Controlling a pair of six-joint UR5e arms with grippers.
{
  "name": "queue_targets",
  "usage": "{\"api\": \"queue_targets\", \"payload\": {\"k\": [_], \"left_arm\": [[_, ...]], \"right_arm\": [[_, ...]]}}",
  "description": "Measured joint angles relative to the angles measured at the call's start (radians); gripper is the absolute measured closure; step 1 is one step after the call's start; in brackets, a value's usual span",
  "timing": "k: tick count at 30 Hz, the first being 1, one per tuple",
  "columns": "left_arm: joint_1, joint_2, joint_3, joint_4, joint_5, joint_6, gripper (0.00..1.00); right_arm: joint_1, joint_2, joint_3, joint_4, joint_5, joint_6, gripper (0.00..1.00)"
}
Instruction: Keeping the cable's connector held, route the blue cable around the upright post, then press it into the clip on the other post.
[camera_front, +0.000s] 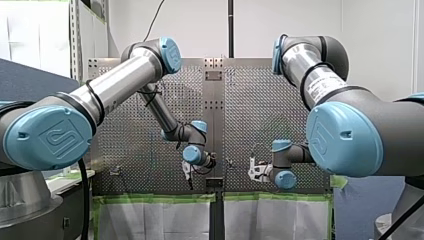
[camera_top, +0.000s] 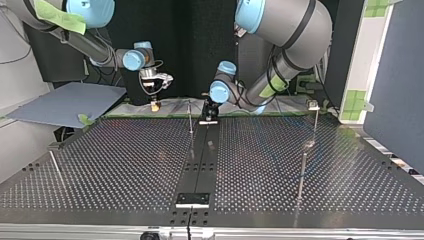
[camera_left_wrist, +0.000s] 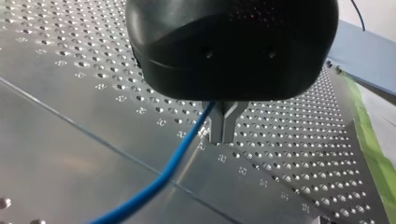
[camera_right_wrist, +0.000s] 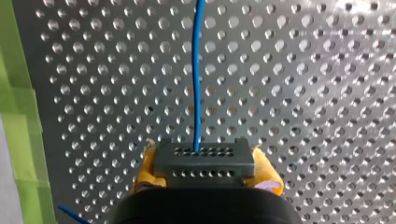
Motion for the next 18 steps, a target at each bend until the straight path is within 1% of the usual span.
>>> {"api": "queue_targets", "payload": {"k": [9,14,18], "left_arm": [[0.008,0.000,0.002,-0.003,-0.005,-0.012,0.99],[0.006,0.000,0.003,-0.003,-0.021,-0.013,0.99],[0.008,0.000,0.005,-0.003,-0.033,-0.013,0.99]], "right_arm": [[-0.033,0.000,-0.013,0.002,-0.024,0.029,1.00],[-0.041,0.000,-0.028,0.010,-0.048,0.043,1.00],[-0.045,0.000,-0.045,0.022,-0.055,0.052,1.00]]}}
